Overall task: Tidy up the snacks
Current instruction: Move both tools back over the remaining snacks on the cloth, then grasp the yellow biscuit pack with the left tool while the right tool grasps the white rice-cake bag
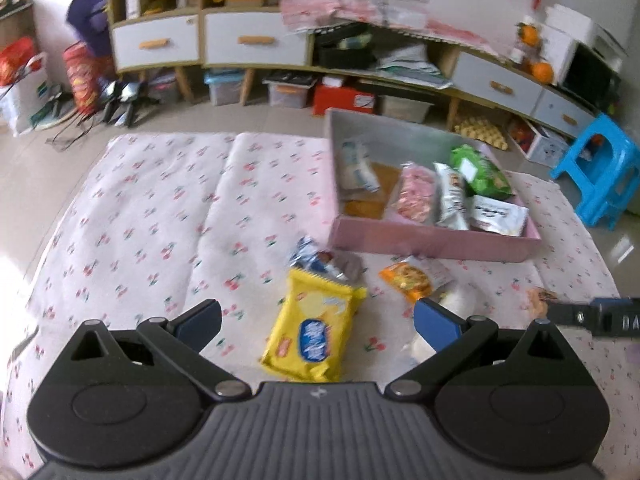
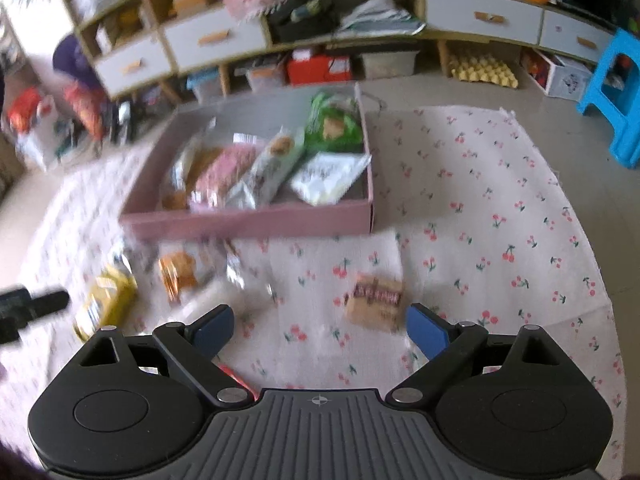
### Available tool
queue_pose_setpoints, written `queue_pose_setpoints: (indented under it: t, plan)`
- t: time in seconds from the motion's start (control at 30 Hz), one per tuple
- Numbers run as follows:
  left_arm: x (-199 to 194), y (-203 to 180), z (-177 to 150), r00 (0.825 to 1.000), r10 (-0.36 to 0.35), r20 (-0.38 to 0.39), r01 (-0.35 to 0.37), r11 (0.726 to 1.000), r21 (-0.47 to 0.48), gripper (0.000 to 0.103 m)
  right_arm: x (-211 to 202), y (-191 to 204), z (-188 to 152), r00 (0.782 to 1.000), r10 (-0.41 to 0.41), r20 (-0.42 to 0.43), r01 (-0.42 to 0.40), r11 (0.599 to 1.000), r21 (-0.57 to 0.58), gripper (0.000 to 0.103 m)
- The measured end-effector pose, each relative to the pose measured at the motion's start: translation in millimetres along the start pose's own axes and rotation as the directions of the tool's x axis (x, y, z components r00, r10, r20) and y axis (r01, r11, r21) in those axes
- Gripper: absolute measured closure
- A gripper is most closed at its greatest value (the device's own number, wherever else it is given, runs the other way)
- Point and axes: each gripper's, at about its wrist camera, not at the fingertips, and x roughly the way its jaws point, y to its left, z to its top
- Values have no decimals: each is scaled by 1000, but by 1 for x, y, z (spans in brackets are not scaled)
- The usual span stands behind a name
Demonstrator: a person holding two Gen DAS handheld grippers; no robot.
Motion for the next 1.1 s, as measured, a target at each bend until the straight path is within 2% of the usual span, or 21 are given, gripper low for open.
queue_pose_setpoints:
  t: [0.13, 0.3, 0.5, 0.57, 0.63, 0.73, 0.83, 0.93, 1.1]
  plan:
    - [7, 9, -7, 1000, -10, -6, 10, 1000, 2, 1, 5, 6, -6, 1000, 4, -21, -5, 999, -45, 8]
    - [17, 9, -15, 999, -49, -3, 49, 997, 66, 1, 12, 11, -4, 999, 25, -44, -25, 1000, -17, 8]
    - [33, 6, -20, 996, -69, -60, 76, 991, 110, 12, 18, 24, -3, 998, 30, -55, -31, 999, -20, 8]
    - [36, 3, -22, 997, -52, -62, 59, 990, 130, 14, 20, 29, -4, 997, 39, -59, -40, 999, -19, 8]
    - [40, 0, -24, 998, -11, -66, 21, 987, 158, 23, 22, 33, -5, 996, 52, -66, -53, 999, -10, 8]
    - [44, -2, -26, 996, 0, -94, 15, 986, 165, 35, 26, 40, -5, 996, 58, -69, -57, 998, 8, 8]
    - [47, -4, -29, 995, 19, -103, 0, 984, 179, 42, 31, 46, -4, 995, 72, -73, -70, 997, 33, 8]
    - [45, -4, -29, 995, 19, -101, 0, 982, 187, 47, 36, 51, -3, 993, 91, -73, -85, 994, 73, 8]
    - [42, -3, -28, 993, 17, -116, 3, 984, 176, 49, 46, 60, -4, 991, 118, -66, -109, 984, 139, 8]
